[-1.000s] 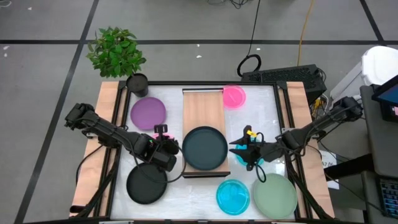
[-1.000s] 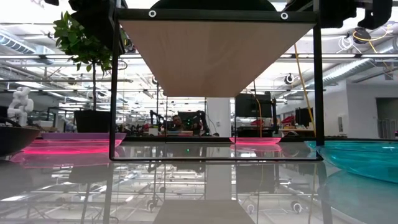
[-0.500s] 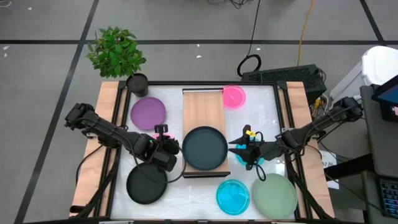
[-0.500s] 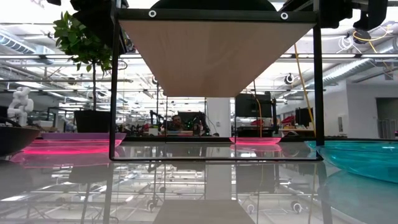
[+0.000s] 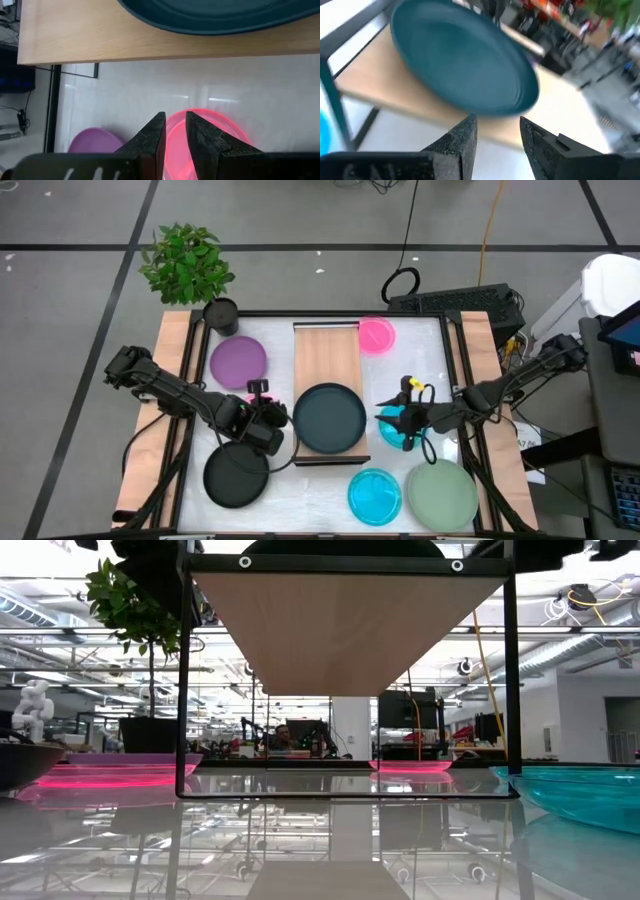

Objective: Place and stack plates onto a shelf
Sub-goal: Put the top blue plate on the shelf

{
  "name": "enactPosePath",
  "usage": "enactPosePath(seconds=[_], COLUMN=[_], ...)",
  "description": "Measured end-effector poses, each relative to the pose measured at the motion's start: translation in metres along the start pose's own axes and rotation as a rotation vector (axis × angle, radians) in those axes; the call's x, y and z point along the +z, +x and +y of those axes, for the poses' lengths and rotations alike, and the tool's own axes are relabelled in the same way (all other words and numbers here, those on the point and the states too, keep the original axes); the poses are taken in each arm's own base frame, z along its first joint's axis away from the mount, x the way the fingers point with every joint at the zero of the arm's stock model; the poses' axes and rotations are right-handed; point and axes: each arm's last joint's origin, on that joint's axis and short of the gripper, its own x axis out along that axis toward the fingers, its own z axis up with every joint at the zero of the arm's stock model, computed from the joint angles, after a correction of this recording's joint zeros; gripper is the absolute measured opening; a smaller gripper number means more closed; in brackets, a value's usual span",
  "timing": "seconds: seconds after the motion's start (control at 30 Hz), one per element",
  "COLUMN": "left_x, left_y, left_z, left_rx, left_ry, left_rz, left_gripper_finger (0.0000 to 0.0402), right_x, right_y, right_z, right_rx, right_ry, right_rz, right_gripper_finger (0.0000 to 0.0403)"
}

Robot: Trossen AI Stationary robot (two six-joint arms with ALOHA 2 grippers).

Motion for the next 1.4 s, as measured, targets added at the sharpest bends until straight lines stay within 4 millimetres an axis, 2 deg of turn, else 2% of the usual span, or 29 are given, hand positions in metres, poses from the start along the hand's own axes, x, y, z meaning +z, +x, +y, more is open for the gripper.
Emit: enactPosePath(seconds=[0.27, 0.5, 0.67, 0.9, 1.13, 1.4], left_x=[0.000, 0.000, -0.012, -0.030, -0.042, -0.049], left_y=[-0.001, 0.000, -0.001, -0.009, -0.013, -0.008], left_z=[-0.001, 0.001, 0.001, 0.008, 0.017, 0.016], left_rx=[0.026, 0.042, 0.101, 0.058, 0.010, -0.002], left_ry=[0.024, 0.029, 0.045, -0.022, -0.063, -0.047], left_rz=[-0.015, -0.016, -0.001, -0.132, -0.257, -0.253], left_gripper_finger=[0.0081, 0.0081, 0.0081, 0.0081, 0.0081, 0.0081], right_x=[-0.021, -0.030, -0.040, -0.055, -0.059, -0.064], right_y=[-0.020, -0.021, -0.017, -0.018, -0.019, -0.012], right_z=[0.001, 0.013, 0.028, 0.053, 0.064, 0.072], right_rx=[0.057, 0.344, 0.472, 0.461, 0.448, 0.436], right_ry=[0.188, 0.409, 0.581, 0.466, 0.283, 0.184], right_rz=[0.169, 0.333, 0.570, 0.782, 0.764, 0.793], right_gripper_finger=[0.0130, 0.0128, 0.0112, 0.0101, 0.0111, 0.0146])
